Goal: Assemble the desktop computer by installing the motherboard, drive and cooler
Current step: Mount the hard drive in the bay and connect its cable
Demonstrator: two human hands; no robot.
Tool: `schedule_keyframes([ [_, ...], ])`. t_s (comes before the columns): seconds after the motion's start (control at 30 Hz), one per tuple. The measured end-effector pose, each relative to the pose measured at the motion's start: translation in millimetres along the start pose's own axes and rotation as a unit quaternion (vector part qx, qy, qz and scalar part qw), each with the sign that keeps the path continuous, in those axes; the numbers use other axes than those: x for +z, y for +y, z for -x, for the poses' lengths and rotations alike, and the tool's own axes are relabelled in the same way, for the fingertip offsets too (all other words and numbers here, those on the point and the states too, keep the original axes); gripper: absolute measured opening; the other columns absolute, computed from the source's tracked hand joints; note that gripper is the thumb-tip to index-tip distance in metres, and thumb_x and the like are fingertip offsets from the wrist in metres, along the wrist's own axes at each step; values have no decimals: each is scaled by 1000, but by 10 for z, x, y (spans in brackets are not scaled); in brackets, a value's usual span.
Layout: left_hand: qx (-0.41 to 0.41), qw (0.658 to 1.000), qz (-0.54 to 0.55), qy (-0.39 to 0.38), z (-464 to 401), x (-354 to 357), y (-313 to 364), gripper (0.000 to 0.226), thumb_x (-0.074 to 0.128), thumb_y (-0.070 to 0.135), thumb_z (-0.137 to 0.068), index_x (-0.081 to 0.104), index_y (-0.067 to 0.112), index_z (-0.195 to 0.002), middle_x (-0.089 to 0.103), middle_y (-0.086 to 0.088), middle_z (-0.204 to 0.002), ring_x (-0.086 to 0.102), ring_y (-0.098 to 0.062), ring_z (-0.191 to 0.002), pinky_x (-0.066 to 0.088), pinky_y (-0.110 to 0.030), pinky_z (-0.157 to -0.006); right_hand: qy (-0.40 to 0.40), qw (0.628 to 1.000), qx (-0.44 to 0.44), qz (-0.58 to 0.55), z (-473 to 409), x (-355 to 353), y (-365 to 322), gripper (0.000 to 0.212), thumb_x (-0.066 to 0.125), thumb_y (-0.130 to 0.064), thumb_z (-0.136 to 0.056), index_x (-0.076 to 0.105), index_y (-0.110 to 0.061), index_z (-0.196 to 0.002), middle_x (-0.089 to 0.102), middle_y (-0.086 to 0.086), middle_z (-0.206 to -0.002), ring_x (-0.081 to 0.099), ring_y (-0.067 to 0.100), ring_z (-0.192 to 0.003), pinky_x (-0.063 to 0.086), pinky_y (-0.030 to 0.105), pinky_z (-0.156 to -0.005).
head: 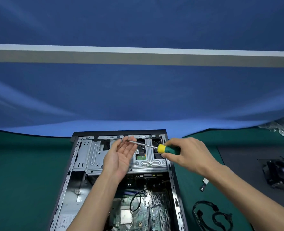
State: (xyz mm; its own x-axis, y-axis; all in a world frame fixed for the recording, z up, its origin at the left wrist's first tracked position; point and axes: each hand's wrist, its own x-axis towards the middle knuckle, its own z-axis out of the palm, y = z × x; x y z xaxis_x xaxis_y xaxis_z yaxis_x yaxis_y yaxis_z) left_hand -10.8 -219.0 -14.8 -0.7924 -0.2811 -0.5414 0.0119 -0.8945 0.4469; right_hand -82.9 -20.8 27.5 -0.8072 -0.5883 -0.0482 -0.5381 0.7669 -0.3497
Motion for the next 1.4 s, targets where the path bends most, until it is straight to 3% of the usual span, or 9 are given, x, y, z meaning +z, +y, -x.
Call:
schedule_keyframes([
  [0.5,24,999,-33,25,-23,-53,94,20,47,10,-97,60,-5,-94,71,-21,-86,72,-24,-77,59,-28,-60,12,998,-40,38,-118,2,-116,39,51,-61,-85,67,-32,-106,72,-5,-92,62,14,-83,48,28,-70],
  [0.67,35,992,-93,72,-5,-72,28,17,51,8,-95,57,-7,-89,65,-26,-90,70,-27,-71,59,-29,-57,-52,996,-28,68,-138,-157,-189,41,50,-61,-85,64,-38,-116,72,-3,-94,61,18,-87,46,29,-71],
  [0.73,37,992,-97,74,-3,-61,-6,17,52,8,-94,55,-8,-89,63,-27,-90,71,-27,-68,59,-29,-55,-83,994,-8,68,-164,-258,-242,35,56,-59,-83,69,-37,-107,71,-4,-85,60,14,-79,45,28,-66],
  [0.83,48,993,-84,70,-12,-31,-45,18,52,8,-94,55,-8,-87,65,-25,-81,71,-27,-64,58,-28,-53,-119,991,52,-42,-216,-378,-303,24,69,-52,-77,70,-28,-81,62,-5,-59,50,4,-43,38,24,-50],
  [0.93,41,994,-71,75,-32,-55,-84,18,52,9,-95,54,-8,-91,66,-25,-82,71,-28,-67,57,-28,-52,-131,968,115,-180,-233,-469,-324,16,72,-31,-76,67,-23,-89,66,4,-64,54,14,-40,42,24,-48],
  [1.03,22,994,-33,98,-51,-106,-104,14,51,9,-95,53,-5,-92,61,-25,-93,68,-30,-76,58,-29,-56,-106,922,149,-341,-218,-499,-356,24,62,-4,-79,60,-14,-101,66,4,-69,63,22,-53,49,28,-49],
  [1.13,15,994,-1,105,-55,-107,-102,16,50,11,-96,52,-4,-93,63,-22,-93,68,-28,-78,56,-35,-72,-10,883,174,-435,-194,-438,-430,16,65,1,-81,59,-6,-94,65,6,-73,66,25,-57,58,33,-55],
  [1.27,9,994,33,105,-38,-37,-134,17,49,15,-97,51,-2,-94,62,-21,-97,68,-28,-78,56,-32,-58,133,877,176,-427,-149,-292,-516,16,72,-7,-80,58,-10,-76,65,1,-72,64,25,-47,54,30,-46],
  [1.4,-10,993,48,104,-10,-36,-192,17,50,16,-96,52,-1,-96,64,-22,-92,70,-29,-72,58,-30,-52,163,903,172,-357,-147,-269,-518,19,72,-13,-79,57,-11,-68,61,4,-48,54,15,-33,37,19,-35],
])
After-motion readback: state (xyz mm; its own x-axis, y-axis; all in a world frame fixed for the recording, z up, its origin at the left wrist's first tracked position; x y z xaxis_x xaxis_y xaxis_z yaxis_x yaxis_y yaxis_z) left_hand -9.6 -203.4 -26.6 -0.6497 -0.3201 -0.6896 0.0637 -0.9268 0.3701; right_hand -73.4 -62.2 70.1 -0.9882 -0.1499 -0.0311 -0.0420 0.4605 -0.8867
